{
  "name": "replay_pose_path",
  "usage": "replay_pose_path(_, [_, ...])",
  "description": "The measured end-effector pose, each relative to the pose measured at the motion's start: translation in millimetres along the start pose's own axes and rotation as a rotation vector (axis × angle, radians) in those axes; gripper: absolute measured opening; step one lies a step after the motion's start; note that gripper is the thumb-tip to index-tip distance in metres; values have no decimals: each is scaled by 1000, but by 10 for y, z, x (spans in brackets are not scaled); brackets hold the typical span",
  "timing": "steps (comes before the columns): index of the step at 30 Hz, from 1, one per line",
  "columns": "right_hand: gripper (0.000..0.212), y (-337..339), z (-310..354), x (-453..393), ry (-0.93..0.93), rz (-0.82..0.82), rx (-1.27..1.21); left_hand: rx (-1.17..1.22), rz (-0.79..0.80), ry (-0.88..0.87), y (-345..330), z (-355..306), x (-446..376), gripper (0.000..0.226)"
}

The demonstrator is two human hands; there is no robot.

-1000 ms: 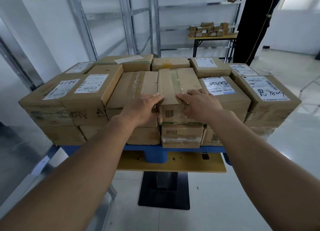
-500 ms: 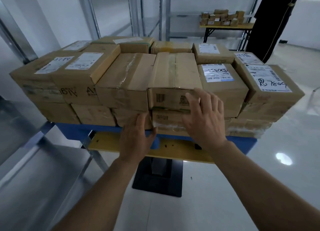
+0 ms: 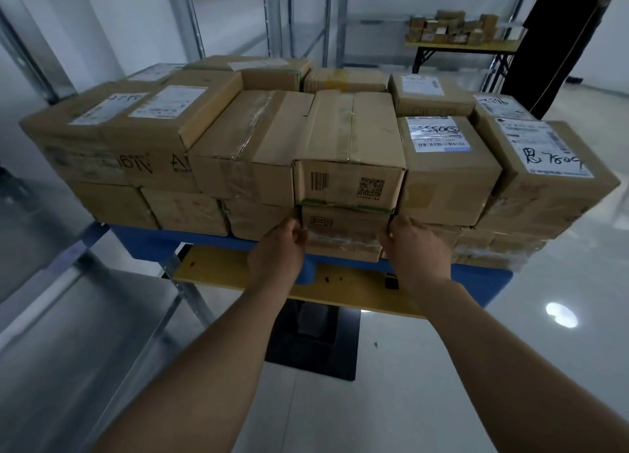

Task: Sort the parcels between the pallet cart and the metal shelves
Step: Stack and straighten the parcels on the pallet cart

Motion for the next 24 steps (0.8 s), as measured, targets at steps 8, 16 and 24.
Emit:
replay_pose_path(8, [26, -21, 71, -123, 23, 31, 75, -26, -9, -2, 27, -23, -154, 24])
replay_pose_path(16, [29, -27, 109, -159, 35, -4, 132, -62, 2, 4, 16, 14, -232, 27])
replay_pose_path(24, [28, -5, 19, 7, -22, 44, 142, -75, 82, -48, -55, -25, -137, 31])
Point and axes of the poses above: each hand's wrist, its own x-axis away from the middle knuckle, its own y-axis out of the back of the hand, z = x × y, the point moved 9 cm from there along -x, towards the middle knuckle, and after that the axes turned 15 degrees about x, right-handed, at the moved point
